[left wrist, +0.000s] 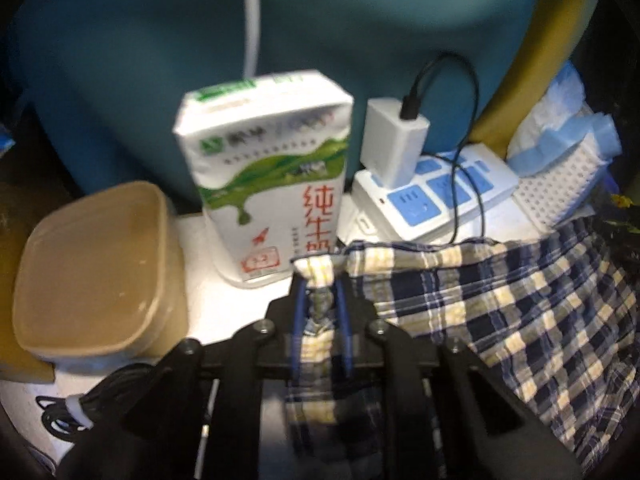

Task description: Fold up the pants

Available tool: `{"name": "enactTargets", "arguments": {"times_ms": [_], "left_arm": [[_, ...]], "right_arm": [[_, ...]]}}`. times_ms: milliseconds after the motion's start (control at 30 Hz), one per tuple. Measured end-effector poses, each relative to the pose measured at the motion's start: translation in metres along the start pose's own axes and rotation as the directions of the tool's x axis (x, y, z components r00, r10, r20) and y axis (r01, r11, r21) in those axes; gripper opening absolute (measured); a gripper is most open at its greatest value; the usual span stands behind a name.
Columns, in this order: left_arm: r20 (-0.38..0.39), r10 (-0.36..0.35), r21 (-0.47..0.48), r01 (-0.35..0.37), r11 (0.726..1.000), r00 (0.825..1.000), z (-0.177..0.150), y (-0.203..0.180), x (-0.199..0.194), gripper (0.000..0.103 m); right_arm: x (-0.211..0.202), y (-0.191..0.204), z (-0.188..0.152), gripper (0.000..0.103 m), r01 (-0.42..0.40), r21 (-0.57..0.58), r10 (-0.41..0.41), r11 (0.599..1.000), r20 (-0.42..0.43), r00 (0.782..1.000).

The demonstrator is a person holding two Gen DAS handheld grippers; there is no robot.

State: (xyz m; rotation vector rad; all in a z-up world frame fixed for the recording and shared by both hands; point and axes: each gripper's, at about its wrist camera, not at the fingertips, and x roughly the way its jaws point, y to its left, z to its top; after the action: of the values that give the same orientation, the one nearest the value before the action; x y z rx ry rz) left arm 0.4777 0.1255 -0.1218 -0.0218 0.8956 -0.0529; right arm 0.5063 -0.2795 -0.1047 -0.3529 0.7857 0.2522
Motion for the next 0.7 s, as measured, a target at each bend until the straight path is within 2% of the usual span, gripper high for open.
{"name": "enactTargets", "arguments": {"times_ms": [100, 133, 233, 367, 567, 700], "left_arm": [[0.038, 0.016, -0.007, -0.016, 1.000, 0.999, 0.003, 0.007, -0.026, 0.030], [0.053, 0.016, -0.021, -0.015, 1.000, 0.998, 0.005, 0.011, -0.035, 0.041], [0.112, -0.023, -0.079, 0.032, 0.996, 0.993, -0.001, 0.023, -0.070, 0.047], [0.154, -0.045, -0.109, 0.062, 0.992, 0.987, -0.021, 0.024, -0.110, 0.070], [0.129, -0.116, -0.090, 0.128, 0.988, 0.985, -0.090, -0.012, -0.154, 0.072], [0.074, -0.176, -0.100, 0.183, 0.978, 0.982, -0.146, -0.037, -0.166, 0.072]], "right_arm": [[-0.030, -0.001, -0.002, 0.076, -0.016, -0.002, 0.016, 1.000, 0.046, 0.999], [-0.042, -0.001, -0.005, 0.076, -0.023, -0.002, 0.023, 1.000, 0.059, 0.998], [-0.076, 0.000, -0.019, 0.076, -0.028, -0.013, 0.029, 1.000, 0.090, 0.995], [-0.120, 0.000, -0.053, 0.076, -0.046, -0.010, 0.046, 0.999, 0.119, 0.992], [-0.161, 0.001, -0.117, 0.076, -0.059, 0.021, 0.057, 0.998, 0.090, 0.994], [-0.178, -0.002, -0.164, 0.076, -0.077, 0.066, 0.074, 0.995, 0.058, 0.996]]}}
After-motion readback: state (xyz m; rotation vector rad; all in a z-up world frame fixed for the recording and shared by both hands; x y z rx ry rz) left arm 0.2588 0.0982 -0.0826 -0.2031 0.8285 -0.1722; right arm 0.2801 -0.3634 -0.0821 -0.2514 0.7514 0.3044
